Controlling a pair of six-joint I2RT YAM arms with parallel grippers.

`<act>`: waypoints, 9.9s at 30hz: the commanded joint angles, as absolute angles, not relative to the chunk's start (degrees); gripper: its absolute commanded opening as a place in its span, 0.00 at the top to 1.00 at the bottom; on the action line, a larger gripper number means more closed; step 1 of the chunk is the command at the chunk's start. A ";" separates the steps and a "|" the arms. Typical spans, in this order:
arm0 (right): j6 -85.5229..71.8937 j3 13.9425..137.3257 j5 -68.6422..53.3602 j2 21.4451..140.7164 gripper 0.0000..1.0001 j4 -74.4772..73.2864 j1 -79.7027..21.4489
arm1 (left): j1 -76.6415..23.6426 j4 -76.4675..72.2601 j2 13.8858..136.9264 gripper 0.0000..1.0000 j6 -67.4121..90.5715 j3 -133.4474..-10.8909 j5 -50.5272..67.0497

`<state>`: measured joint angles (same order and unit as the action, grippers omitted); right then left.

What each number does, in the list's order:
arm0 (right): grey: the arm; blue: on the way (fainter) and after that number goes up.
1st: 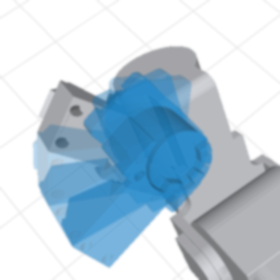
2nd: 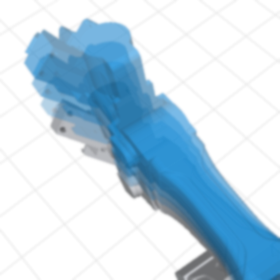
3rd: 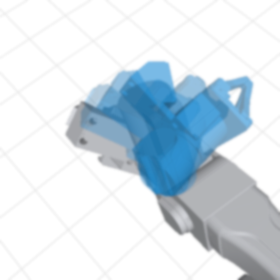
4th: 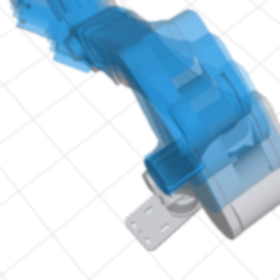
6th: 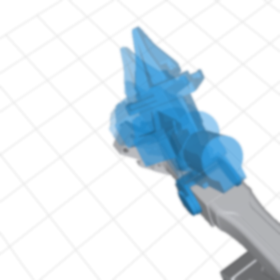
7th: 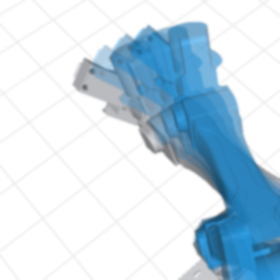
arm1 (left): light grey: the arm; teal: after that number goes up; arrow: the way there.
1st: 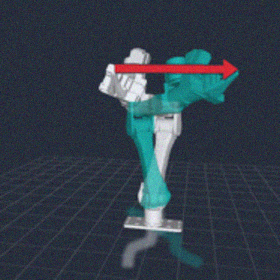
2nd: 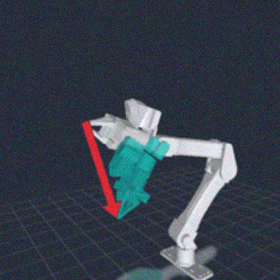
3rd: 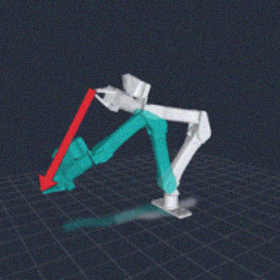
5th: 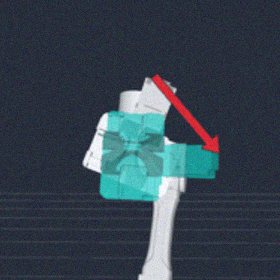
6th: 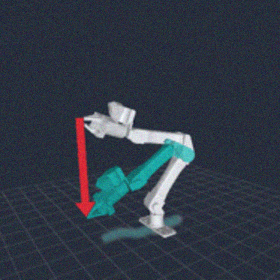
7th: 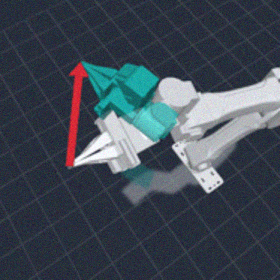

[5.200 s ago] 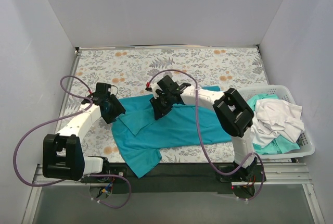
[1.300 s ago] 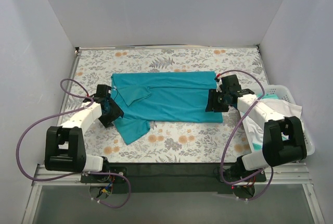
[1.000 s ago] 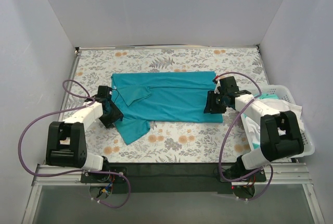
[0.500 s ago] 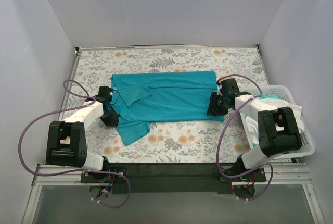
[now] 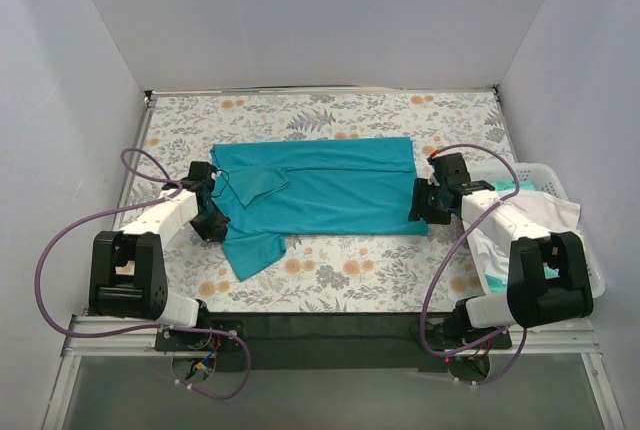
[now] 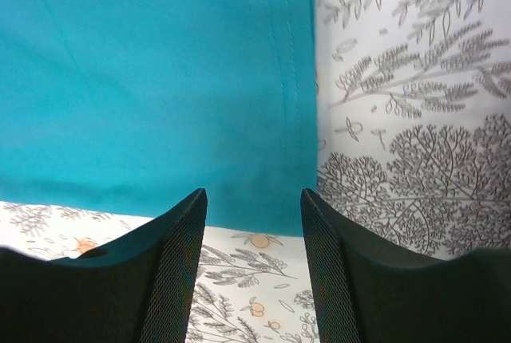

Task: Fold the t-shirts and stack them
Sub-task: Fold the tshirt

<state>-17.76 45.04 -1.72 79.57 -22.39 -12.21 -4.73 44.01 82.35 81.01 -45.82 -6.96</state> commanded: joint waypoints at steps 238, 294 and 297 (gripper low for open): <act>-9.31 65.57 -1.32 100.37 0.72 -14.59 -14.85 | -2.29 24.08 91.23 0.69 79.72 -60.92 -2.46; -8.26 55.29 -9.91 96.60 0.62 -31.63 -36.98 | -9.41 29.09 119.87 0.48 69.12 -84.00 -10.11; -9.32 56.68 -15.55 95.63 0.62 -32.34 -44.98 | -8.97 28.48 125.57 0.47 61.82 -93.56 -10.11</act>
